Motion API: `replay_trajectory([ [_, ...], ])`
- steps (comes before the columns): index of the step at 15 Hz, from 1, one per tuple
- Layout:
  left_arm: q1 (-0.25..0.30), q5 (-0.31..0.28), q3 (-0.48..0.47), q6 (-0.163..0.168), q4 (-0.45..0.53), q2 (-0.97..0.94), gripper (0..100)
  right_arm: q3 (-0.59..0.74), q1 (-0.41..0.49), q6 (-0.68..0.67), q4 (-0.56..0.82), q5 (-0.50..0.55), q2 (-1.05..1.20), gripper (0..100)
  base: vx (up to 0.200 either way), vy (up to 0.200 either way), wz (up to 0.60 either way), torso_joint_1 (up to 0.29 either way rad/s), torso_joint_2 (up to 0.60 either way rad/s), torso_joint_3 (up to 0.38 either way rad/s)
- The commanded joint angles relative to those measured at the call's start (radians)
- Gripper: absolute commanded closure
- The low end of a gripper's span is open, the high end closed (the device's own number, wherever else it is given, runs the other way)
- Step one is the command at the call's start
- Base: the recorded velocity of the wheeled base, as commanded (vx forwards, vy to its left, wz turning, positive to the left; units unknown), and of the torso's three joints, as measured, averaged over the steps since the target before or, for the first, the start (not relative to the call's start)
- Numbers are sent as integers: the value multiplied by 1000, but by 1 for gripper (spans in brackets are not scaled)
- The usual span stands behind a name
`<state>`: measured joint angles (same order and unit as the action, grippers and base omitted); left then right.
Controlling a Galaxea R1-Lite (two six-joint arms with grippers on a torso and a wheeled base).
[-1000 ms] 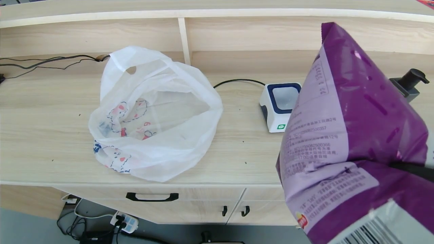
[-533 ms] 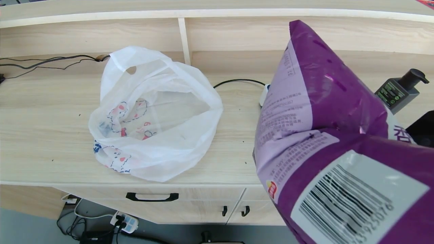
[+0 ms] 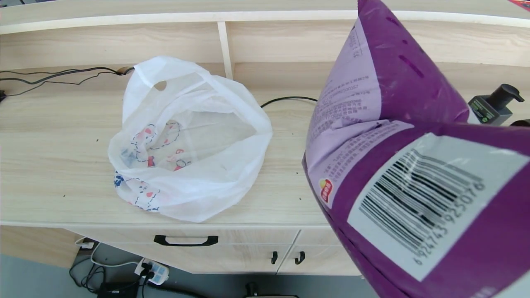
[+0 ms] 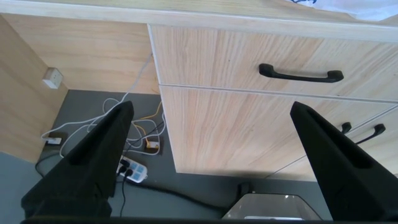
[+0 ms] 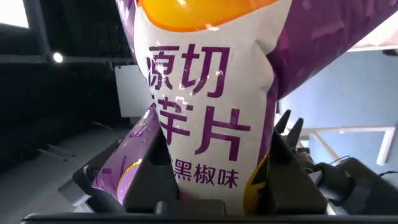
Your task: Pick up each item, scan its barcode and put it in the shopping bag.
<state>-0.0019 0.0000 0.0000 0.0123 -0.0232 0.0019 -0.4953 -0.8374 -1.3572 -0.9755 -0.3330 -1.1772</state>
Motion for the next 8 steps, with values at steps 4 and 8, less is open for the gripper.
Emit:
replay_trajectory([
  [4, 0, 0, 0, 0, 0, 0, 0, -170, 264, 380, 182, -35, -38, 100, 0, 0, 0, 0, 0, 0],
  [8, 0, 0, 0, -2, 0, 0, 0, -255, 478, 682, 224, -20, -68, 100, 0, 0, 0, 0, 0, 0],
])
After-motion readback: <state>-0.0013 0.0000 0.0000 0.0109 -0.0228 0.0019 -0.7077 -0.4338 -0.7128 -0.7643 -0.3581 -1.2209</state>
